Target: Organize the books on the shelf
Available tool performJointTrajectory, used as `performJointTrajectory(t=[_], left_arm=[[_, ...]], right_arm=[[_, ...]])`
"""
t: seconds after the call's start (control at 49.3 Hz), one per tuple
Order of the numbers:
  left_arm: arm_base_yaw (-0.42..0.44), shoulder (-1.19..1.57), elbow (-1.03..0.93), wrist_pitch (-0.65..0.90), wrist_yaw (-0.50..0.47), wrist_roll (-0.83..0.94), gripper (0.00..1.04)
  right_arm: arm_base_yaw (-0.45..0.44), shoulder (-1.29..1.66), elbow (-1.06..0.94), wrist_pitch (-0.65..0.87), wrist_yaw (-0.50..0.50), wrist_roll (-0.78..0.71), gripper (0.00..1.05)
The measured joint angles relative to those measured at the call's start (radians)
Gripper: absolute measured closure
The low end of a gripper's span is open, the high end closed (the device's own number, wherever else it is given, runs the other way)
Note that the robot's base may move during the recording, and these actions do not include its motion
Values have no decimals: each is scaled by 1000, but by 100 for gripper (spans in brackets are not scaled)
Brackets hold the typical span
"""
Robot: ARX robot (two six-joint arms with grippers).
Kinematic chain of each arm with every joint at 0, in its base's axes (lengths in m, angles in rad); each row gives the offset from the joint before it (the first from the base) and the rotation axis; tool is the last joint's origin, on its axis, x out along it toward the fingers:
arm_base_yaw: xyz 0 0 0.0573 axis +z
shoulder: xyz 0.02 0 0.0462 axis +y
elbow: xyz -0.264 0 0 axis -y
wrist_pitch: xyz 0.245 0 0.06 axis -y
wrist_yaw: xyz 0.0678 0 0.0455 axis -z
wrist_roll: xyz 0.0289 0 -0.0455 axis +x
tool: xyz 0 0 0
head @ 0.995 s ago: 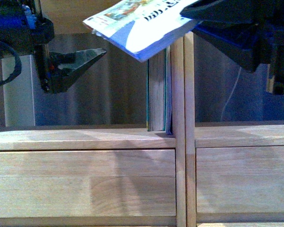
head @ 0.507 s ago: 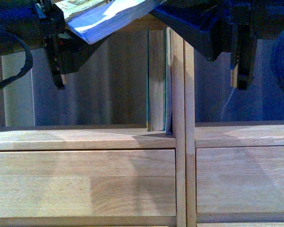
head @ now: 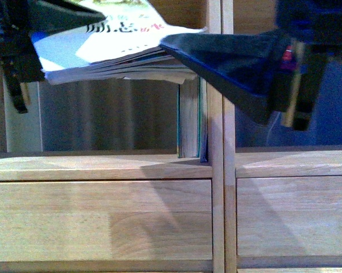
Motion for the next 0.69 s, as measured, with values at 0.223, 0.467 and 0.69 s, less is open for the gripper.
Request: performJointTrajectory(t=[0.223,0.467,0.69], left_arm=[[15,-53,16,-147,-106,251,98],[-53,87,229,-388,-374,637,98],[-135,306,493,-471,-567,996,98]], right_arm=[[-164,-171,-97,-83,-84,-27,13],[-350,-396,-145,-319,-185,-290,7],[-479,-541,-185,-377,-274,-341,7]])
